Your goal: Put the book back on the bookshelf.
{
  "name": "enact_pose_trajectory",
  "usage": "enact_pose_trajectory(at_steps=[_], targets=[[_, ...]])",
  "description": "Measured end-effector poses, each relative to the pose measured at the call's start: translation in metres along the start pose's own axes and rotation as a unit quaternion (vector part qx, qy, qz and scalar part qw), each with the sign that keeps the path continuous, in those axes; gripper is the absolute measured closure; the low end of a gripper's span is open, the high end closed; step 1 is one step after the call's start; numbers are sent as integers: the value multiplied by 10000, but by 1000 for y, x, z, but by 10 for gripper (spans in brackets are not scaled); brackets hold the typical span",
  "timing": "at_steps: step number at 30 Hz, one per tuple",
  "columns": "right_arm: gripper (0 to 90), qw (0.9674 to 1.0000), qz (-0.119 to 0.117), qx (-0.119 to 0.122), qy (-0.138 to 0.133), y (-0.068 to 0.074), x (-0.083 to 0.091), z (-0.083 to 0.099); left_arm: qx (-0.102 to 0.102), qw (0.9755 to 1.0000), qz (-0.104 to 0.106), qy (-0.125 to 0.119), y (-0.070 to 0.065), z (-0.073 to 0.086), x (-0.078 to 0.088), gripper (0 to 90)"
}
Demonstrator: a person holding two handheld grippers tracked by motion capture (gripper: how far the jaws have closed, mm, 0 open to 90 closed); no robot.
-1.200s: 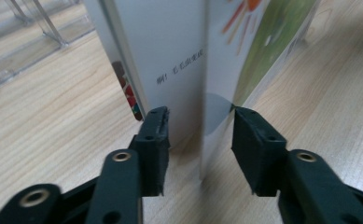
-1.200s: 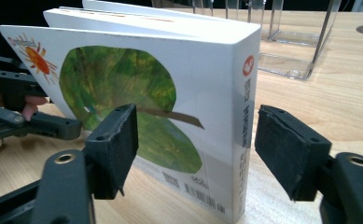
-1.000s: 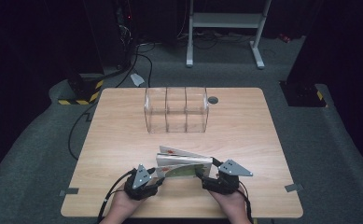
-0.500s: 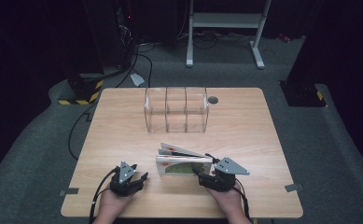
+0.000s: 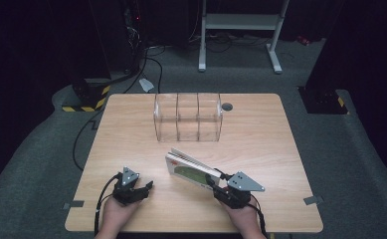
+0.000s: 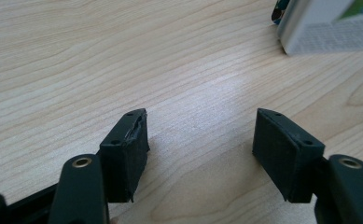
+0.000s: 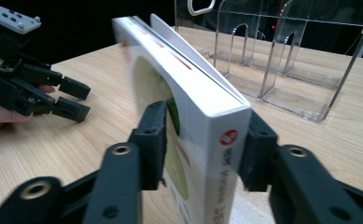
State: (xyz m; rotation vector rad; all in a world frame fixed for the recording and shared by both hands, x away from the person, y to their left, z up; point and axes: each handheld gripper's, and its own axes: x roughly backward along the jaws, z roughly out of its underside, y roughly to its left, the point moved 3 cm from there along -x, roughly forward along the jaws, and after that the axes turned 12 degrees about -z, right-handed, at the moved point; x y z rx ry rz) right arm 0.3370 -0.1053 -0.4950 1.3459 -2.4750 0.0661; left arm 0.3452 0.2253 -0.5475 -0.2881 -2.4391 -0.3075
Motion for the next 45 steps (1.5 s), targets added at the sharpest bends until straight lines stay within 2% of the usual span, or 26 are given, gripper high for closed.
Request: enact_pose_trajectory(at_steps=[6,9,11,27,33,39,45], targets=[[717,9999,58,106,9,3,2,0,-51,9999,-156,-20,1,-2,-2,357],[735,9999,122,72,23,3,4,0,62,9999,-157,19,3,-4,-5,352],[736,9998,182,113,44,2,7,1,153,9998,-126,55,5,-4,-6,345],[737,9973,729,-22,10,-9,28,5,179,9997,-144,65,5,-9,-12,324],[738,9948,1014,-39,-26,-14,39,6,182,9997,-149,66,5,-9,-13,323],[737,9920,1250,-178,-74,-22,45,8,181,9997,-149,66,5,-9,-13,323],[718,9904,1348,-286,-113,-25,47,10,182,9997,-150,67,5,-9,-13,323]])
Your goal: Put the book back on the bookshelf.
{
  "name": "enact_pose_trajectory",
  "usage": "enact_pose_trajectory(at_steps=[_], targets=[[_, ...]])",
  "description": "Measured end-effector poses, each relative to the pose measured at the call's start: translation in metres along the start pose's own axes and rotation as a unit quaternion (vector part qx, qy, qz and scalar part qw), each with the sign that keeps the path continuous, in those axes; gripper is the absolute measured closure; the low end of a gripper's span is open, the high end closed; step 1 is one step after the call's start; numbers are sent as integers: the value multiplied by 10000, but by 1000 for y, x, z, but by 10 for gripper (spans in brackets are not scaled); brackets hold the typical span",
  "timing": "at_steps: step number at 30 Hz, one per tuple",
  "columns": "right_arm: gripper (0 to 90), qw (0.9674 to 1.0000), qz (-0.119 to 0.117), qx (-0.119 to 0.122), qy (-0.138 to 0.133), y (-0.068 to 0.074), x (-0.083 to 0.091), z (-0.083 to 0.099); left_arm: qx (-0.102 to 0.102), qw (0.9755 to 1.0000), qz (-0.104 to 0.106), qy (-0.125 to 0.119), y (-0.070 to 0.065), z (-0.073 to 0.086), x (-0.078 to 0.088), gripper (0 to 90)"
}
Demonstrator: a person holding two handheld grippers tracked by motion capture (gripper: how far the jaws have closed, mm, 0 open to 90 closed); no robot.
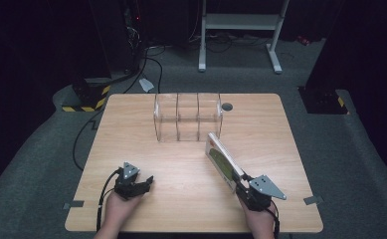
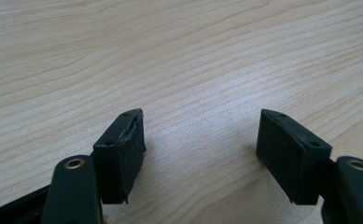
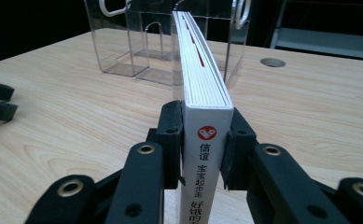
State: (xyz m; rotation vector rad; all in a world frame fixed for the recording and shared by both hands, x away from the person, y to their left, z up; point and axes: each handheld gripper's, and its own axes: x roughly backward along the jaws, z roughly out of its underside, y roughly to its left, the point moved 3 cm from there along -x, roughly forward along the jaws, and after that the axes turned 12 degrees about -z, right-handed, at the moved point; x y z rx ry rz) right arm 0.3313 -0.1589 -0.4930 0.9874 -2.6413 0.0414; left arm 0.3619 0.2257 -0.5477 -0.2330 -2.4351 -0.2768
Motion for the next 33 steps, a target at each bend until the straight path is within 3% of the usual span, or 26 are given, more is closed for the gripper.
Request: enact_pose_trajectory(at_steps=[3,12,17,23,26,29,33], targets=[[666,9999,107,-7,-13,0,0,0,19,10000,-26,3,0,0,0,328],[569,9999,60,-56,109,0,-4,-2,31,10000,-45,2,0,0,0,337],[588,9997,77,21,209,6,-8,-6,46,10000,-60,0,0,0,0,341],[630,9995,141,-106,255,7,-11,-10,54,10000,-77,8,0,0,0,335],[623,9994,150,-180,243,6,-12,-9,37,10000,-76,8,0,0,0,334],[585,9993,-1,-280,231,4,-14,-9,44,10000,-77,9,0,0,0,335],[586,9994,51,-227,238,6,-14,-7,80,9999,-121,16,-1,1,1,339]])
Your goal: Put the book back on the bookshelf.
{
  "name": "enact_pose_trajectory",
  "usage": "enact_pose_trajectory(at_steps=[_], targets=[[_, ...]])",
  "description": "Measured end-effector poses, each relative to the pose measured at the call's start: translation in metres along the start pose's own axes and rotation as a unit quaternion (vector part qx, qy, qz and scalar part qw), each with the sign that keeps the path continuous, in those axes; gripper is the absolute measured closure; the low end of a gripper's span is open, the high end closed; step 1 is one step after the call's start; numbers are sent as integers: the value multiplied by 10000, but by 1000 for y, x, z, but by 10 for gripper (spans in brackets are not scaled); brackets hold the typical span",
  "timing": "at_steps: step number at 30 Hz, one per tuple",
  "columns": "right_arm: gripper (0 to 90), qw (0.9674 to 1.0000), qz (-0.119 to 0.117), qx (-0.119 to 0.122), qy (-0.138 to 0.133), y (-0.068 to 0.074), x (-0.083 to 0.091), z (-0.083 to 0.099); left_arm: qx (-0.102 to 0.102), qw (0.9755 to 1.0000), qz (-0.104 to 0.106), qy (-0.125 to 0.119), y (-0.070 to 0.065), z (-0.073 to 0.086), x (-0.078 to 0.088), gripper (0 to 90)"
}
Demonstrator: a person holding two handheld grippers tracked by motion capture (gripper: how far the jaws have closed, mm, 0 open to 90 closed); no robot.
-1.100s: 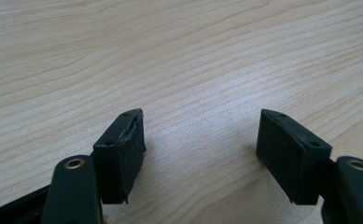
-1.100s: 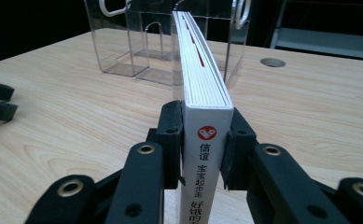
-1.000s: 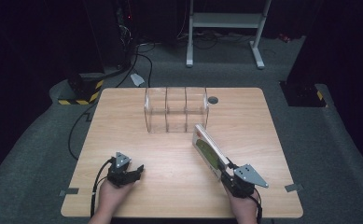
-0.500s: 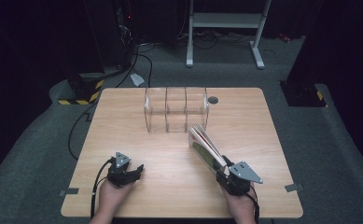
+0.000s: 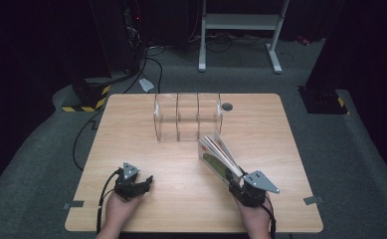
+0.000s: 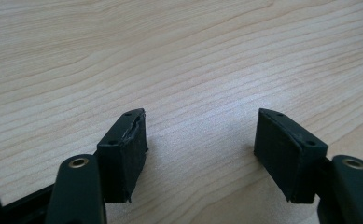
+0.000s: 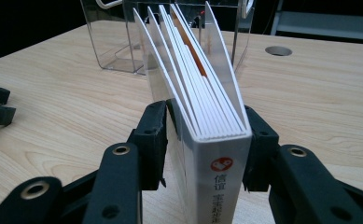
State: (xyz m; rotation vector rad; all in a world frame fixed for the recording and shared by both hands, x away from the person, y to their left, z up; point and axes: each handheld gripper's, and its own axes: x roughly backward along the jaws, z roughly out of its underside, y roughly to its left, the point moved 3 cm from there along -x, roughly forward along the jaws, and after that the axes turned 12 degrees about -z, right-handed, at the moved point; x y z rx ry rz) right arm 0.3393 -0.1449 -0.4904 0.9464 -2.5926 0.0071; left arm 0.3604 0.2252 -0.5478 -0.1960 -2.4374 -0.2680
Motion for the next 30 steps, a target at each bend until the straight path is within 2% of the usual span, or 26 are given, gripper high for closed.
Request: enact_pose_trajectory(at_steps=[4,8,13,17,19,21,27,30], targets=[[589,10000,-21,39,-56,1,0,-1,-12,10000,-5,-16,0,1,1,334],[648,9999,-14,85,-55,2,-1,-3,-89,9999,-33,-37,1,3,4,335],[651,10000,-1,17,20,0,-2,-6,-97,9999,115,-11,2,3,3,325],[744,9999,31,94,58,2,-2,-6,-106,9999,113,-32,2,3,4,324],[748,9997,151,170,78,4,-2,-6,-112,9999,121,-34,2,4,4,324],[751,9997,116,200,60,5,-2,-6,-115,9999,122,-26,2,4,4,323],[755,9995,207,256,-24,5,4,-13,-116,9999,121,-26,2,4,4,323],[756,9995,239,213,-73,3,9,-18,-111,9999,100,-23,1,4,4,323]])
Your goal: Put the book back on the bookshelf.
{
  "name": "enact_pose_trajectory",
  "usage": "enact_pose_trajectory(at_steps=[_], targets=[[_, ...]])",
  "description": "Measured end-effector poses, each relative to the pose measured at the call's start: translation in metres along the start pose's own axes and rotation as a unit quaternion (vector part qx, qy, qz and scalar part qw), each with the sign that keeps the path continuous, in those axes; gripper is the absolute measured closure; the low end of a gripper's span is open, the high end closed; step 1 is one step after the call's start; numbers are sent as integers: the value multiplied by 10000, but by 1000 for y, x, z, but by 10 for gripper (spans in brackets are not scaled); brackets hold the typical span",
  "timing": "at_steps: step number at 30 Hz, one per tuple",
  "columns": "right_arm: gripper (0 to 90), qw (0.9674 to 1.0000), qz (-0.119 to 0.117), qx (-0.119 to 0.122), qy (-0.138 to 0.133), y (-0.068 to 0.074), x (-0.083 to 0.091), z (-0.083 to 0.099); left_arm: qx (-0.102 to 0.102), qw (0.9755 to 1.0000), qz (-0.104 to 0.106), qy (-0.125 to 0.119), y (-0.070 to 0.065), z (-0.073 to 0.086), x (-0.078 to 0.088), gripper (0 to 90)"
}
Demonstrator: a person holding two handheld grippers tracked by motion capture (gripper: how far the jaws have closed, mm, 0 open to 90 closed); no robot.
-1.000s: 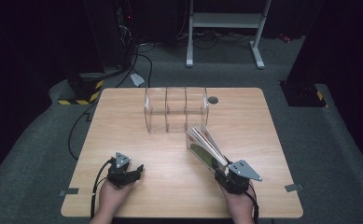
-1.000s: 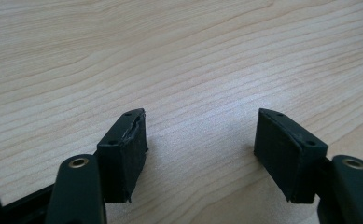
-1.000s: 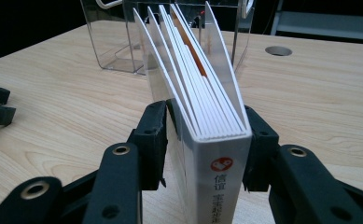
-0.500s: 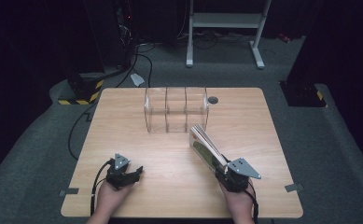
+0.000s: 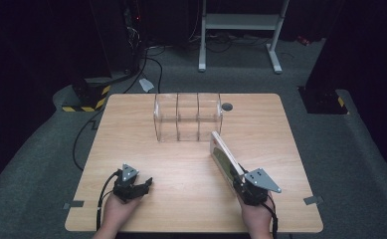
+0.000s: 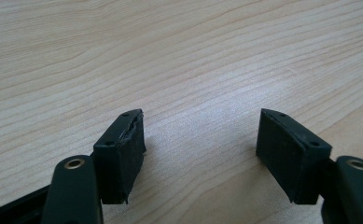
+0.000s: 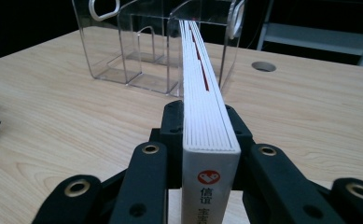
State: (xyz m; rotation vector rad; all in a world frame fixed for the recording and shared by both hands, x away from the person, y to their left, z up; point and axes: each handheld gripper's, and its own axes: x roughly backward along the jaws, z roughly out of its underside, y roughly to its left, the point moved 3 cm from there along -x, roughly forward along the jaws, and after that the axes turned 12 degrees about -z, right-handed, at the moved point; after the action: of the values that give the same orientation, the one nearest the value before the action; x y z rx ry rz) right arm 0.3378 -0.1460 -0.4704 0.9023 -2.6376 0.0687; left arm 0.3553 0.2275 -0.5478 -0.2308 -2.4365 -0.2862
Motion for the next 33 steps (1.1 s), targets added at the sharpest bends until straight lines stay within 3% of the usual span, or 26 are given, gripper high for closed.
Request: enact_pose_trajectory(at_steps=[6,12,23,33], targets=[[756,10000,94,1,26,-3,5,-15,2,10000,18,-1,0,0,0,327],[755,9999,121,5,-54,-1,-2,-35,-27,10000,20,-12,0,0,0,327],[755,9993,341,61,-171,-1,-38,-56,-13,10000,42,-12,0,1,1,323],[755,9988,495,21,-50,-9,-71,-65,-20,10000,53,-16,0,1,1,323]])
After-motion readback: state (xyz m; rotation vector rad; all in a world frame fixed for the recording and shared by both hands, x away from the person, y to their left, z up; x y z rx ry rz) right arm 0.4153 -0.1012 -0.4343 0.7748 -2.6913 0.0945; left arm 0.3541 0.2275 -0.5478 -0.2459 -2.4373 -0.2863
